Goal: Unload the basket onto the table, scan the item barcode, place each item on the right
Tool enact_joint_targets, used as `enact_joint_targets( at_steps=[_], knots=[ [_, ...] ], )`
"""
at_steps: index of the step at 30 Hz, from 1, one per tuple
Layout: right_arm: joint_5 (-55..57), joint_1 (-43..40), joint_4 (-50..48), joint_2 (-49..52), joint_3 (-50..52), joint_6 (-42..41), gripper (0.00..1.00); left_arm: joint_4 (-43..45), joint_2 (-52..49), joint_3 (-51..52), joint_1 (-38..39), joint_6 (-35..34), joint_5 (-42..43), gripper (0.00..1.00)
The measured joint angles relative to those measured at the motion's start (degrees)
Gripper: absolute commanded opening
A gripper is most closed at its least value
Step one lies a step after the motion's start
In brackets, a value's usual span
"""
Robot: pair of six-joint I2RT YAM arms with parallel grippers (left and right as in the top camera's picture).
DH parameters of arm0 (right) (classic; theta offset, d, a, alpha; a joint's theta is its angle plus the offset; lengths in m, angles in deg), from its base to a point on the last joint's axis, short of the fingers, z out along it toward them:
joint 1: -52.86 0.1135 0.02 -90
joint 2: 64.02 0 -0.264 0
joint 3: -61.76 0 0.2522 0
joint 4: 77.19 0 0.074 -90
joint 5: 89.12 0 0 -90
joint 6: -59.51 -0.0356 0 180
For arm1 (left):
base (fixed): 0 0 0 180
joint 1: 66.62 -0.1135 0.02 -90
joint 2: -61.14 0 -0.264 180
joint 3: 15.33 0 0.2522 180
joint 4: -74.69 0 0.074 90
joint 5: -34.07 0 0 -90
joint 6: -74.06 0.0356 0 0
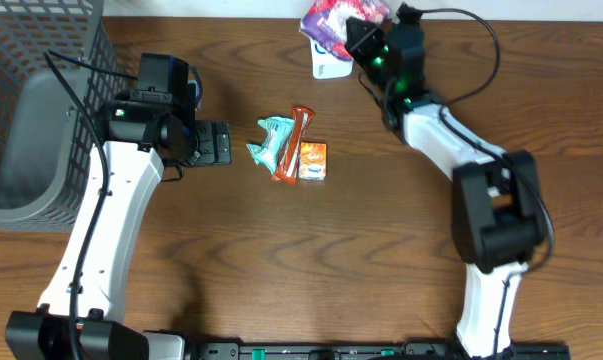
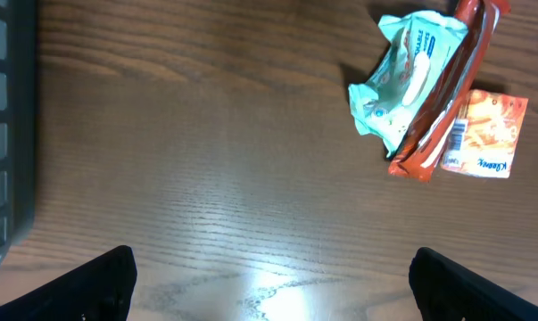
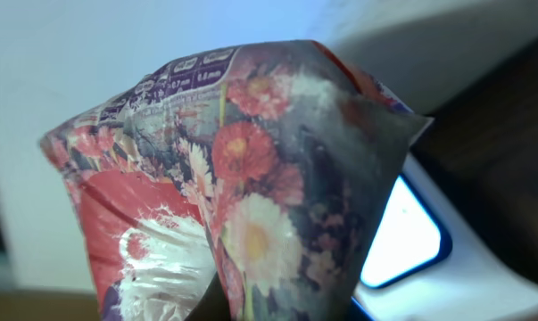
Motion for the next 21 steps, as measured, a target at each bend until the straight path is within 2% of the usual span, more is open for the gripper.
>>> enact_joint_targets(
  at_steps=[7, 15, 21],
  knots=[
    [-0.3, 0.0, 7.8, 11.7, -14.5, -1.3, 0.01, 0.0, 0.0, 0.0, 0.0, 0.0, 0.0, 0.98],
    [-1.3, -0.3, 9.4, 12.0, -16.9, -0.1, 0.01, 0.0, 0.0, 0.0, 0.0, 0.0, 0.0, 0.98],
    [-2.4, -3.9, 19.5, 9.7, -17.0, 1.9, 0.01, 0.0, 0.0, 0.0, 0.0, 0.0, 0.0, 0.98]
  ],
)
